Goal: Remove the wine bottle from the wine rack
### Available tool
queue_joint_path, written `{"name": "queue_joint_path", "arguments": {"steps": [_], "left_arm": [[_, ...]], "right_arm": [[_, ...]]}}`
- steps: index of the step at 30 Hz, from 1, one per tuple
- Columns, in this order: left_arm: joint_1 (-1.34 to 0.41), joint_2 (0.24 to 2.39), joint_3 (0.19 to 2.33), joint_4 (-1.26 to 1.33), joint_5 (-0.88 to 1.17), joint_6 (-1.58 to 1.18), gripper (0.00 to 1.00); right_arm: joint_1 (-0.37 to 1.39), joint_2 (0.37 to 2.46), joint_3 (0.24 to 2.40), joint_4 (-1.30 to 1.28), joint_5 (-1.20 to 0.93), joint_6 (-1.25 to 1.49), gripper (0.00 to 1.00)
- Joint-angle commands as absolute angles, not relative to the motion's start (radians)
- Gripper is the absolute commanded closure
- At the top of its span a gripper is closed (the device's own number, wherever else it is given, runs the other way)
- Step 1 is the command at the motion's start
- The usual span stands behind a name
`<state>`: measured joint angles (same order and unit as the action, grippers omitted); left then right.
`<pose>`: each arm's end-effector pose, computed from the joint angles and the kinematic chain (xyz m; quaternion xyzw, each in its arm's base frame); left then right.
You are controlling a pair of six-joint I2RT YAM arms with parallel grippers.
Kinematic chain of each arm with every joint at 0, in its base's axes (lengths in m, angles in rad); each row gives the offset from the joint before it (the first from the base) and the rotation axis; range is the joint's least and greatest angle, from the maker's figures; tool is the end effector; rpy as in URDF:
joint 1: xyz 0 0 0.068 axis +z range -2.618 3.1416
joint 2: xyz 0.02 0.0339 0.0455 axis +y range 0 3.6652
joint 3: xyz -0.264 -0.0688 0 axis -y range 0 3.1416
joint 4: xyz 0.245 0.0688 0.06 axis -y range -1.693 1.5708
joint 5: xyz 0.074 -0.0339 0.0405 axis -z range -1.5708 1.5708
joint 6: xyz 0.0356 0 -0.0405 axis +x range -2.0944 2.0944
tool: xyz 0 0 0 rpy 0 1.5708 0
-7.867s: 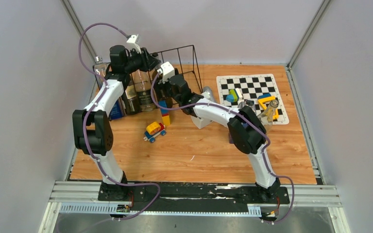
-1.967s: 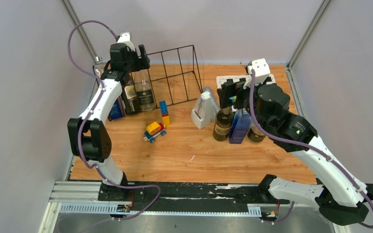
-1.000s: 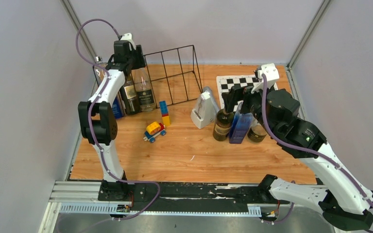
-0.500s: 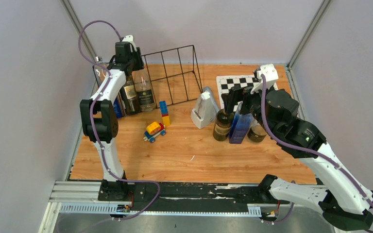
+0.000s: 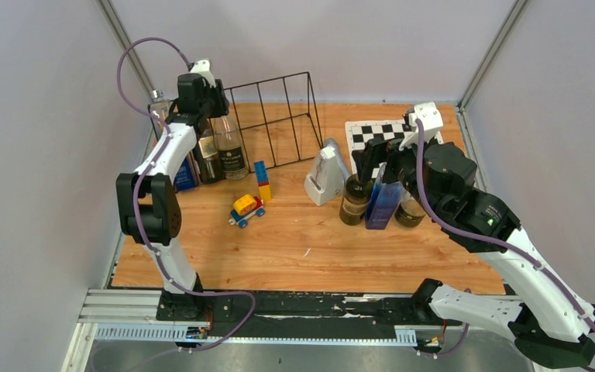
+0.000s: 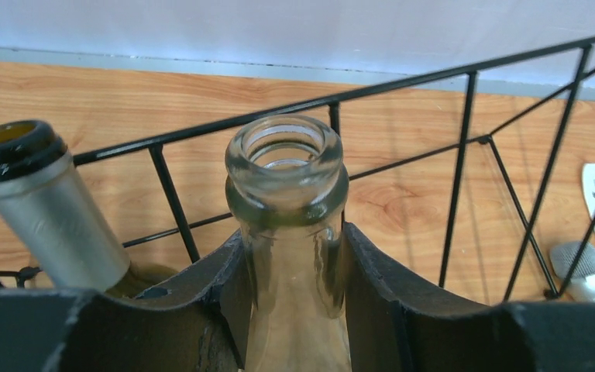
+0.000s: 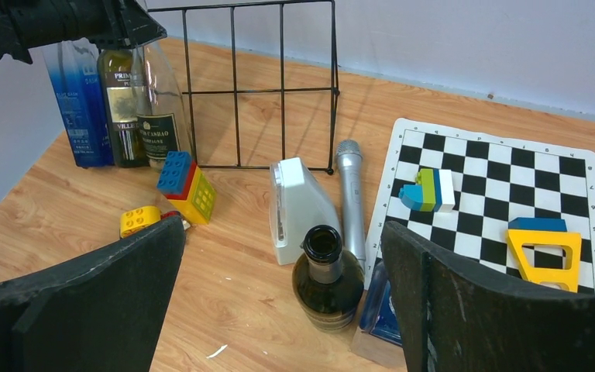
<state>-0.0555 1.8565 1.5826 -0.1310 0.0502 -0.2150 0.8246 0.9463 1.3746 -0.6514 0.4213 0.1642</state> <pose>0.4464 -0.0266 0.3151 -0.0527 0.8330 -0.0950 0.5425 0.1244 0.1131 0.4604 -0.1243 0.7652 0.1457 0.6147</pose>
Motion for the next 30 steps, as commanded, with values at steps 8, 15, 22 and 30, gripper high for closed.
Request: {"name": "queue_joint_path", "arguments": {"steps": [8, 15, 22, 30], "left_arm": [[-0.05, 1.565, 1.341, 0.136, 0.222, -0.132, 1.0], [-0.062, 1.446, 1.242, 0.188, 0.24, -0.133, 1.0], [-0.074, 1.363, 1.219, 0.227, 0.224, -0.111, 1.0], [-0.088, 1.333, 1.313, 0.177, 0.24, -0.081, 1.0]], "right_arm": [[0.83, 0.942, 1.364, -0.641, 0.401, 0.178, 0.01], [0.829, 0.942, 1.356, -0.641, 0.397, 0.179, 0.01], [0.83, 0.939, 1.355, -0.643, 0.395, 0.179, 0.01], [0.83, 0.939, 1.353, -0.642, 0.399, 0.181, 0.01]]}}
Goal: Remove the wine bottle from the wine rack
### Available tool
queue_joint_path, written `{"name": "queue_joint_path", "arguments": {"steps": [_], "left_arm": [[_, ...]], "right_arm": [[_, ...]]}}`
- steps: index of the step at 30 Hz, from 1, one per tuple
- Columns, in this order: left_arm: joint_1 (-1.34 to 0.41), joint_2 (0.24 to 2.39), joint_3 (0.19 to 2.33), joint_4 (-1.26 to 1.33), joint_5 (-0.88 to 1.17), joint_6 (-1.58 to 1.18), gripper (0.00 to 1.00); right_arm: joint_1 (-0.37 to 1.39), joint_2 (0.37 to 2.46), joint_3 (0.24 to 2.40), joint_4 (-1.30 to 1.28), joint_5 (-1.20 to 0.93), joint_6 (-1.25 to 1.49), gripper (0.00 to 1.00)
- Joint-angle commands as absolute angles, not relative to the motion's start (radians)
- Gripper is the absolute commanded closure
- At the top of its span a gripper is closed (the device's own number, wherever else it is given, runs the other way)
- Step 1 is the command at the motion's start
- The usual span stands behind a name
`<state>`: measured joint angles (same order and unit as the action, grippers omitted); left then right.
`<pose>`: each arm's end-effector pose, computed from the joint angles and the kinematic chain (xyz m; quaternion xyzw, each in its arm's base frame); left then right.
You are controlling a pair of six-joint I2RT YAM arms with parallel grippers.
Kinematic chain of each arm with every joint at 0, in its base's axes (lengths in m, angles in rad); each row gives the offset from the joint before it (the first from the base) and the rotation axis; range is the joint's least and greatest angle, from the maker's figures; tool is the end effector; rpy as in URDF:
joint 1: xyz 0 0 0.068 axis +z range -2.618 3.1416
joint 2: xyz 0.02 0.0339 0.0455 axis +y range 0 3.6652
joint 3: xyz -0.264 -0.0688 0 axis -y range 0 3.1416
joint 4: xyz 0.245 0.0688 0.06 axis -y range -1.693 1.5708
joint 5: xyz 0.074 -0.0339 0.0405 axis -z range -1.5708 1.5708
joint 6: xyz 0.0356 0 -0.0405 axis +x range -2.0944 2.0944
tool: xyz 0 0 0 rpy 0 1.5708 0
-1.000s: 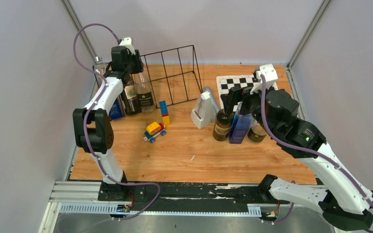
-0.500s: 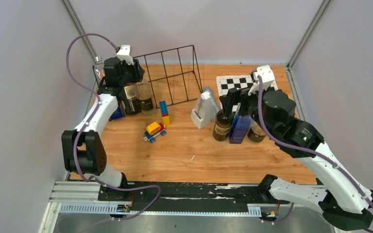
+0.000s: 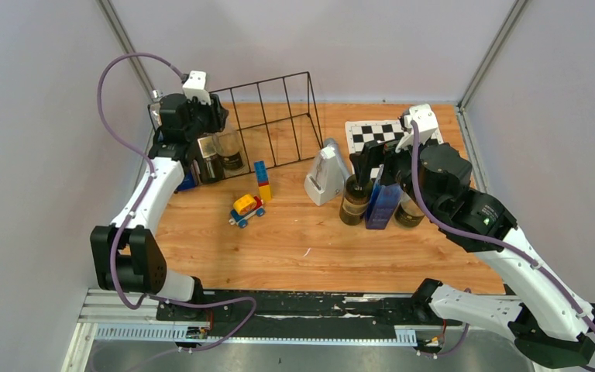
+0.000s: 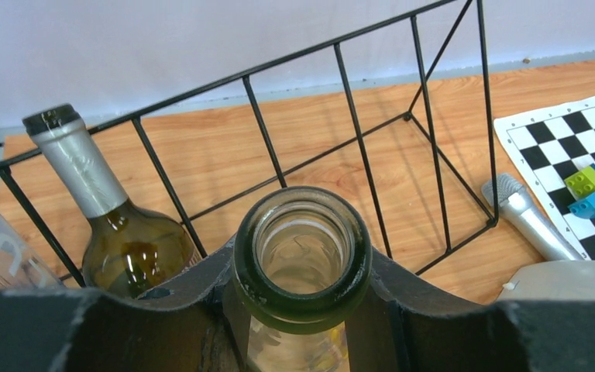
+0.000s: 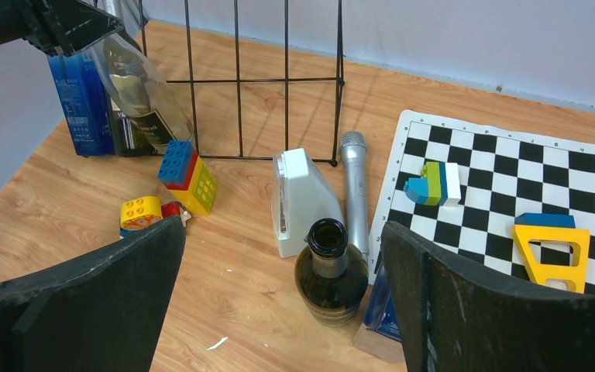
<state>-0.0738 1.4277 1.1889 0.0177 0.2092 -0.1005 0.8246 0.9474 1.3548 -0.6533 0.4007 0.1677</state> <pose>0.3393 -0.0325 0.3513 0.0549 0.7773 -0.1353 0.6119 0.1260 0.1159 0.4540 -0.1334 0.7709 0.1489 0.6048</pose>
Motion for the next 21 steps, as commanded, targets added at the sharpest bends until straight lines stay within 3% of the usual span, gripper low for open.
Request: {"name": "queue_joint_path", "arguments": {"steps": [1, 21], "left_arm": [[-0.088, 1.329, 1.325, 0.171, 0.248, -0.078, 1.0], [-0.201, 1.283, 1.566, -0.06, 0.279, -0.013, 1.0]], "right_arm": [[0.83, 0.939, 1.352, -0.643, 0.398, 0.181, 0.01], [0.831, 0.936, 1.372, -0.638, 0.436, 0.193, 0.01]]}}
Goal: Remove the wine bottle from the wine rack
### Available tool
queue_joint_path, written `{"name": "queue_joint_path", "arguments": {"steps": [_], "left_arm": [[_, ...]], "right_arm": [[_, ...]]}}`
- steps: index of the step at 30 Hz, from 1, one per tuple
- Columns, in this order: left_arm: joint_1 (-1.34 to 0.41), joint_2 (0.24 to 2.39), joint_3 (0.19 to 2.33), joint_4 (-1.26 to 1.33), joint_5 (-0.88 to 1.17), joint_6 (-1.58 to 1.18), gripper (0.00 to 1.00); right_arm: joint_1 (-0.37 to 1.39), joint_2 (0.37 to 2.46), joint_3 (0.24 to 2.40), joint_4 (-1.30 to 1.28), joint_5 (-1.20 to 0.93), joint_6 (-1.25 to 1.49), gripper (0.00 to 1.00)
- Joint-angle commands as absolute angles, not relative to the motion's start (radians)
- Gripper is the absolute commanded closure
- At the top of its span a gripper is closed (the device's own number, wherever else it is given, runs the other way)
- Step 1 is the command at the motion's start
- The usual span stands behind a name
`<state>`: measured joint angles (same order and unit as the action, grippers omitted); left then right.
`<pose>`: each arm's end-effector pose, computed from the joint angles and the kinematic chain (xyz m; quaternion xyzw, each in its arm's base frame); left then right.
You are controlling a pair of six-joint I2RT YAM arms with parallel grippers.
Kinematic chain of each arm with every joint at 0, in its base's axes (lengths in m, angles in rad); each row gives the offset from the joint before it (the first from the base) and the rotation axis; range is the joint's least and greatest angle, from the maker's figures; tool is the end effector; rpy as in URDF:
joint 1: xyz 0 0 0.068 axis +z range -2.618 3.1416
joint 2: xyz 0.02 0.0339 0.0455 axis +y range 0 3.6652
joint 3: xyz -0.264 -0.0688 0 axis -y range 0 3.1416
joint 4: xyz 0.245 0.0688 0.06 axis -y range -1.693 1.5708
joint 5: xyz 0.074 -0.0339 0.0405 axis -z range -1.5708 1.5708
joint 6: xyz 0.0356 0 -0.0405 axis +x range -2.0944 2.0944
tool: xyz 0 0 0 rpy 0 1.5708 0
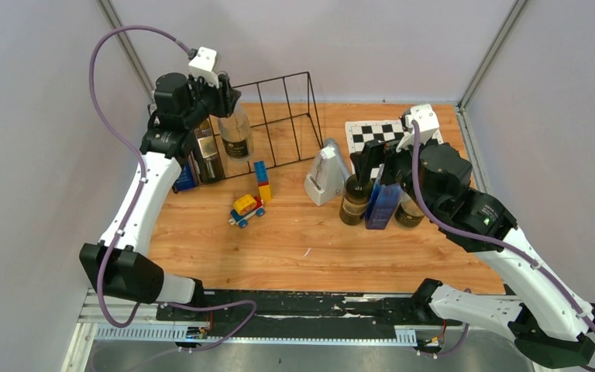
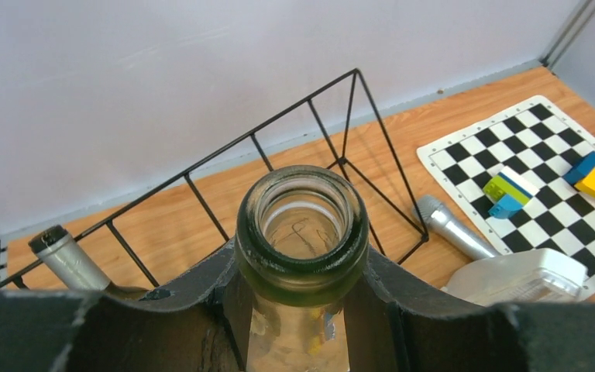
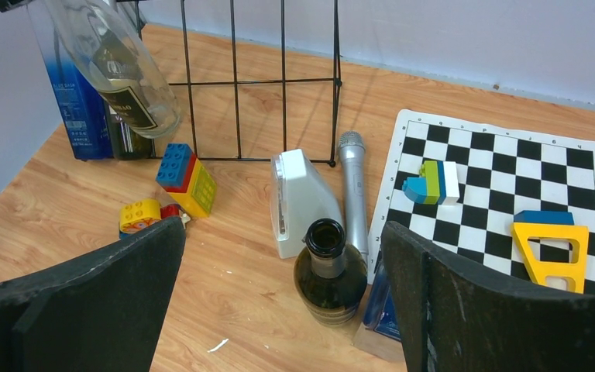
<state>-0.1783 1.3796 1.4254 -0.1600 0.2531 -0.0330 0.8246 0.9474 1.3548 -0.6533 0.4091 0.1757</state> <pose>0.3129 -0.0655 0.4315 0.1375 0.7323 -0.1633 0.6467 0.1261 0.1156 0.4540 -0.1277 0.7716 0.1483 0.6053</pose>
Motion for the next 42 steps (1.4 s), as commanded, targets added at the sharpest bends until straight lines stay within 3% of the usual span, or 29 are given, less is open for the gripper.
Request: {"name": "queue_joint_path", "arguments": {"steps": [1, 13, 27, 42], "left_arm": [[-0.211, 1.282, 1.586, -0.08, 0.289, -0.013, 1.0], [-0.363, 1.253, 1.648, -0.18, 0.346, -0.039, 1.0], [-0.607, 1.182, 1.452, -0.137, 0.324, -0.063, 1.0], [-0.804, 1.173, 1.2, 0.097, 0.296, -0.1, 1.0]], "right_arm": [[0.831, 0.936, 1.374, -0.637, 0.441, 0.195, 0.01], [0.83, 0.932, 1.385, -0.619, 0.475, 0.201, 0.01], [0.829, 0.936, 1.45, -0.614, 0.564, 0.163, 0.01], [0.83, 0.916, 1.446, -0.621, 0.607, 0.184, 0.01]]}}
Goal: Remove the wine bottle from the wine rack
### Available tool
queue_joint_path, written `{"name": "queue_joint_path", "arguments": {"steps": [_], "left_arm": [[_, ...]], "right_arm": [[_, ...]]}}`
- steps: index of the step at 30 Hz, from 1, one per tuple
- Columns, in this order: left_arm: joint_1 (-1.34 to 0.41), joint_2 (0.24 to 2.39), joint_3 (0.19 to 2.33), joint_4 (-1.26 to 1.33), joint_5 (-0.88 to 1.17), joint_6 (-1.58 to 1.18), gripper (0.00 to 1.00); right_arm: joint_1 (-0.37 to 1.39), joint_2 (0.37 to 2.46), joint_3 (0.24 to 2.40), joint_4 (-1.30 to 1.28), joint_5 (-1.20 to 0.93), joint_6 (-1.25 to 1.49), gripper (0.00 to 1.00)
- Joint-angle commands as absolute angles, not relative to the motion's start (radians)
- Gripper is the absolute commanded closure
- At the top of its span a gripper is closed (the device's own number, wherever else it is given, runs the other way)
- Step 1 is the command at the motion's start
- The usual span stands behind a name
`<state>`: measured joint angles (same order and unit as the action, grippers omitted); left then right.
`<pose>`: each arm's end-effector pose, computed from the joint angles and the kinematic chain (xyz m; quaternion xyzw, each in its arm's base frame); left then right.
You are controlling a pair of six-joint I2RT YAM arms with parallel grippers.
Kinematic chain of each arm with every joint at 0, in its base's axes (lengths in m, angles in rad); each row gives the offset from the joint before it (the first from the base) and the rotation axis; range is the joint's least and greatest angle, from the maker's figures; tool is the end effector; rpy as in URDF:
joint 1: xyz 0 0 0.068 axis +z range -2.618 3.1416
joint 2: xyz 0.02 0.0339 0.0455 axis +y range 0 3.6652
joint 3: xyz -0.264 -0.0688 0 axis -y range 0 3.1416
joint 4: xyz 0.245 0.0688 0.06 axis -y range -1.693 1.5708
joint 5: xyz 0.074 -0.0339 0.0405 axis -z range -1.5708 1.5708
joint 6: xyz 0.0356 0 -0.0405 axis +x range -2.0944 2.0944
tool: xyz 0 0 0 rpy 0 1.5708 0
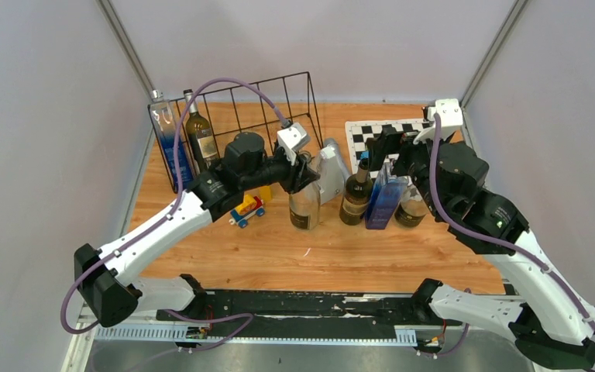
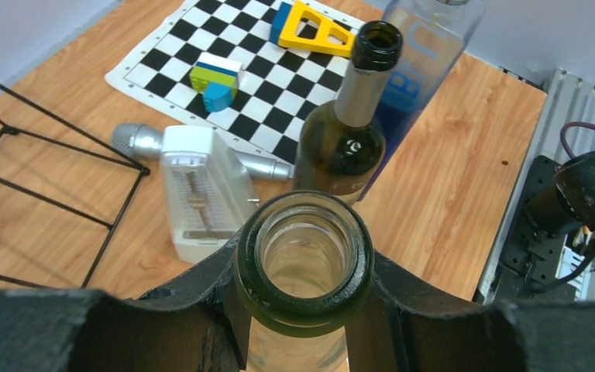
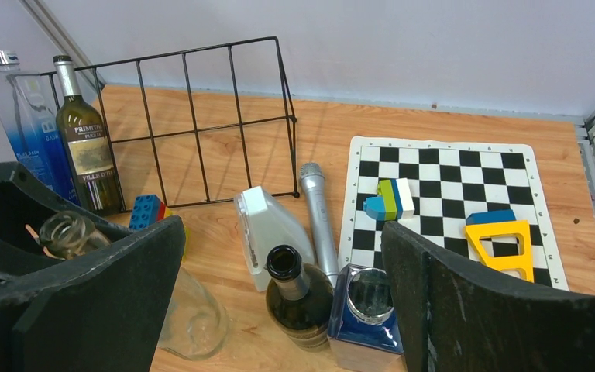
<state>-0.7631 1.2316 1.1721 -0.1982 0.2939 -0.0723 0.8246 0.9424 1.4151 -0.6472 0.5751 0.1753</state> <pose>0.1987 -0.2043 0.3802 0.3494 0.7070 -0.3509 0.5048 0.1214 0.1028 0.4740 -0.0615 0.7544 0.1048 0.6451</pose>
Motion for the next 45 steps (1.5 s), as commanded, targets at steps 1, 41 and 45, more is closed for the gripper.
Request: {"name": "queue_joint_path", "arguments": {"steps": [1, 41, 45], "left_arm": [[-0.817, 1.179, 1.189, 0.115, 0.292, -0.101, 1.0], [-0.885, 1.419, 1.143, 0.301, 0.25, -0.031, 1.0], [-0.885, 1.423, 1.145, 0.282, 0.262, -0.022, 0.88]], "right_arm": [[0.829, 0.913, 1.446, -0.622, 0.607, 0.185, 0.01], [0.829, 0.882, 1.389, -0.628, 0.585, 0.18, 0.01], [0.83, 0.879, 1.385, -0.627, 0.583, 0.18, 0.01]]}}
